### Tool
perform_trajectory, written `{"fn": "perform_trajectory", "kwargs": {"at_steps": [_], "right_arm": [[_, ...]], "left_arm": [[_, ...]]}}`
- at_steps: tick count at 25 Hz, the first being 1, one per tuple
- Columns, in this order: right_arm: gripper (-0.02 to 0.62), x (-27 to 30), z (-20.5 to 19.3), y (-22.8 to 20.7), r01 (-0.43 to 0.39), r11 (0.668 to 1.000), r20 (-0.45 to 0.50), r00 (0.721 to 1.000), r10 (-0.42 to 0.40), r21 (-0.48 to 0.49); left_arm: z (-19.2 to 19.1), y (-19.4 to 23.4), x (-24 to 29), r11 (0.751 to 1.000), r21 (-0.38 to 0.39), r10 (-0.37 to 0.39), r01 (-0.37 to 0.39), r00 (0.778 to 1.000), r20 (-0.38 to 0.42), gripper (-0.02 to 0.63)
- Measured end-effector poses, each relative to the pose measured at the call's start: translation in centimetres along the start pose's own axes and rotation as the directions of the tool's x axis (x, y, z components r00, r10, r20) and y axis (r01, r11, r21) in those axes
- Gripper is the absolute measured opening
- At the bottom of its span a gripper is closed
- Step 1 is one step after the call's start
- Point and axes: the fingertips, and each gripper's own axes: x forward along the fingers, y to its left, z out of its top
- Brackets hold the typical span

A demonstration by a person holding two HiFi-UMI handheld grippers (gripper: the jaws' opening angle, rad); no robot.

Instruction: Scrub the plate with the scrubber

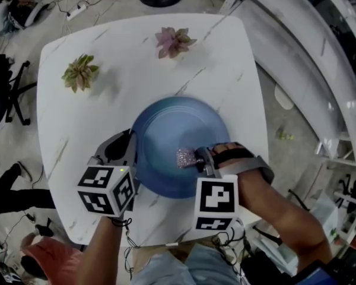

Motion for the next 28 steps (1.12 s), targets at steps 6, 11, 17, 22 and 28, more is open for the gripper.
{"fn": "perform_trajectory", "kwargs": {"at_steps": [6,11,17,22,28], "right_arm": [[0.075,0.4,-0.7,-2.4,0.039,0.998,-0.026,0.999,-0.037,0.055],[0.076,0.8,-0.7,-4.7,0.072,0.995,-0.043,0.997,-0.068,0.074],[0.077,1.3,0.5,-7.2,0.107,0.993,-0.039,0.994,-0.105,0.049],[0.077,1.6,2.5,-8.0,0.129,0.992,-0.017,0.991,-0.129,-0.002],[0.077,1.6,5.2,-6.7,0.143,0.988,0.039,0.989,-0.141,-0.055]], "left_arm": [[0.0,-0.1,0.1,1.0,-0.002,0.0,0.0,1.0,-0.002,0.017],[0.0,-0.1,0.1,1.0,-0.005,0.0,0.0,1.0,-0.004,0.017],[0.0,-0.1,0.2,1.0,-0.012,-0.005,0.005,1.0,-0.008,0.017],[0.0,-0.1,0.2,1.0,-0.019,-0.005,0.004,1.0,-0.006,0.017],[0.0,-0.1,0.2,1.0,-0.021,-0.006,0.006,1.0,-0.008,0.017]]}}
